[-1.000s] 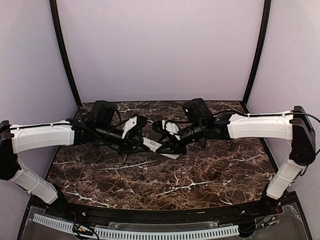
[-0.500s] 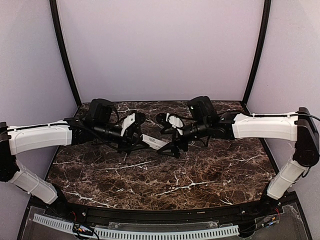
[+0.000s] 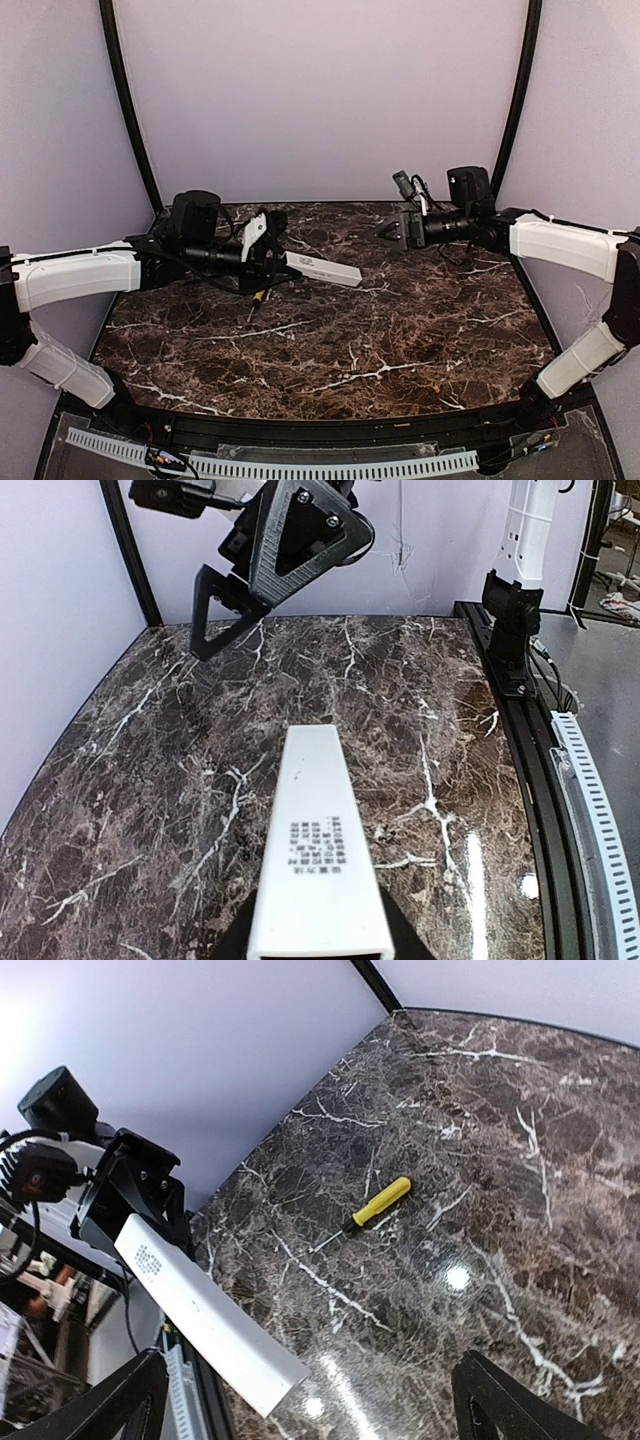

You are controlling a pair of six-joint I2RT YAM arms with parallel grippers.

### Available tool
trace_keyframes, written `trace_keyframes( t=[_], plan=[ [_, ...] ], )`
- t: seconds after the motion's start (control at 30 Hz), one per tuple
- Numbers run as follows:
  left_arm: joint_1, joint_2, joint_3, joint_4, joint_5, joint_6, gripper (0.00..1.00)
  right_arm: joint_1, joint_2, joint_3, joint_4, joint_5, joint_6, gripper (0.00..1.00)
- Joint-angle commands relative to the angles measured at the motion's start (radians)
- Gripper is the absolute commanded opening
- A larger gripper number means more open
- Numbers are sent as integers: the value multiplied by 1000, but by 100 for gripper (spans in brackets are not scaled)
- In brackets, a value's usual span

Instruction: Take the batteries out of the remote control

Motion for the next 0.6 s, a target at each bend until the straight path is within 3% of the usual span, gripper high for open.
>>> trace_keyframes(
  t=[0.0,0.3,0.57],
  plan=[
    [-2,21,36,78,-5,22,0,-47,-6,-24,16,-146,248,98],
    [-1,61,91,120,9,32,0,-87,4,-4,8,-110,452,97],
    [2,93,91,194,51,20,0,-87,-24,2,-53,-163,494,99]
  ],
)
